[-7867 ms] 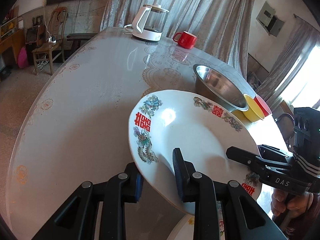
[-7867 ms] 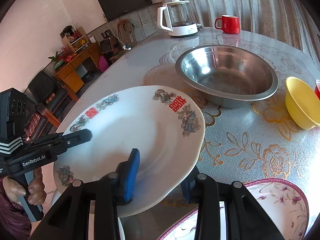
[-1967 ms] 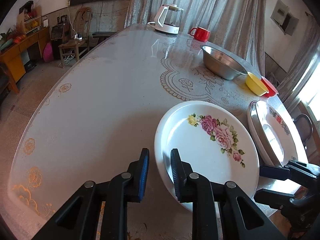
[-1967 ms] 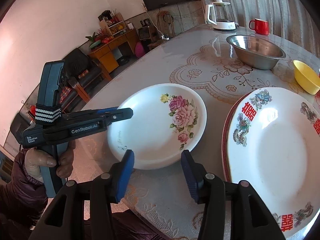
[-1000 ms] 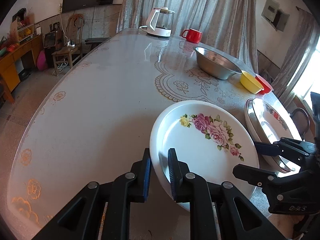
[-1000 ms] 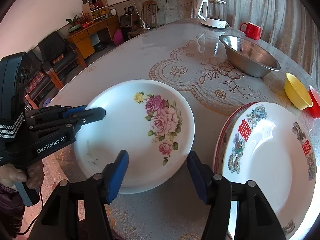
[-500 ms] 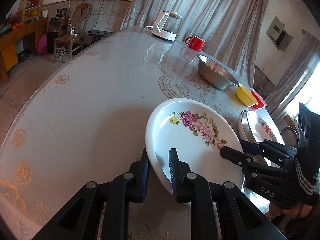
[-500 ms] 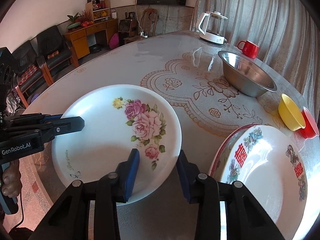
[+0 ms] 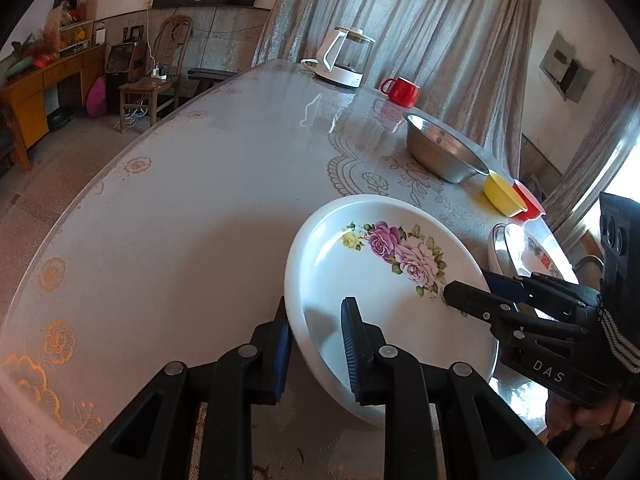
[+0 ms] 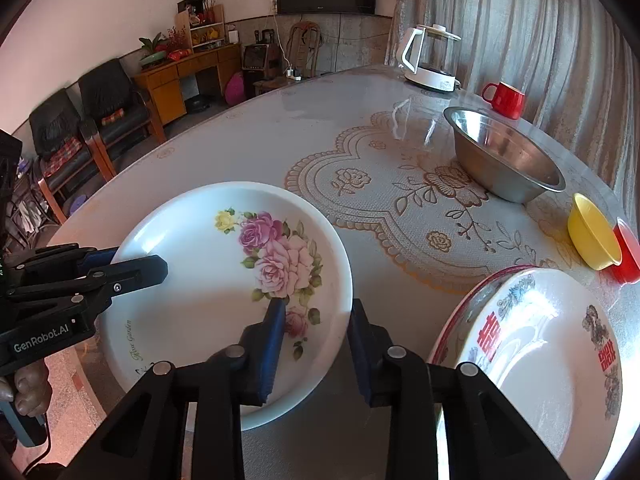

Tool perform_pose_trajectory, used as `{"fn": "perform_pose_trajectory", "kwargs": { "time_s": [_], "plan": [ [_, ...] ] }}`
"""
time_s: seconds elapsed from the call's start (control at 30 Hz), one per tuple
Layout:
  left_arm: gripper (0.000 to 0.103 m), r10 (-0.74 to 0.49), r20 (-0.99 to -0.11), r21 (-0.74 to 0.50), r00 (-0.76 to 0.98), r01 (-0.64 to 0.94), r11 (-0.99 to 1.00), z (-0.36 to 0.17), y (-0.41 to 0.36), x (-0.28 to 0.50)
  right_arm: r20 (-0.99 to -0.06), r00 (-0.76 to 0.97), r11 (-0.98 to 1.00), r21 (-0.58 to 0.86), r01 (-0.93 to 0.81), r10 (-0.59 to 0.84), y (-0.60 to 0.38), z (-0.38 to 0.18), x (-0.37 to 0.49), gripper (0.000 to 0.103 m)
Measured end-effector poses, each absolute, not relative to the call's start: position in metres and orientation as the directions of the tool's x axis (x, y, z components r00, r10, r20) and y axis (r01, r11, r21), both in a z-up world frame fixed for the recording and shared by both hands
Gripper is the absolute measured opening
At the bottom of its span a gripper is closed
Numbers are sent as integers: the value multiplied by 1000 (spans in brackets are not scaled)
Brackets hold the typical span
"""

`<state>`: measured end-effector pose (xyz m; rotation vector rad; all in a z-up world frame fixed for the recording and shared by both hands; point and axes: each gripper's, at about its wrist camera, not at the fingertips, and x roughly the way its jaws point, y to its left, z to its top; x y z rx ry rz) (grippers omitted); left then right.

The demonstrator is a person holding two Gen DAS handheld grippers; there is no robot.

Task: Organize plates and bowls
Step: 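Carry the rose-print plate over the plate stack and lower it on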

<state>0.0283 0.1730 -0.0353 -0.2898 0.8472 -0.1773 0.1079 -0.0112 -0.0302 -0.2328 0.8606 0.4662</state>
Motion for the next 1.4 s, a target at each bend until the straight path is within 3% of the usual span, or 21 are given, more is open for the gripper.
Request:
{"fn": "perform_pose_trajectory", "kwargs": {
  "time_s": [0.13,0.83,1.4],
  "plan": [
    [22,-309,-702,-367,642,46,929,-35,172,29,-754,562,885,54,-463,340,-19,-27,107,29],
    [22,-348,-658,-364,667,123,923,-14,154,28,-688,583,892,232,-388,432,-56,-14,107,29],
    [22,-444,-625,-324,642,305,896,23,76,37,-604,707,929,275,-247,367,-131,22,85,29]
  ]
}}
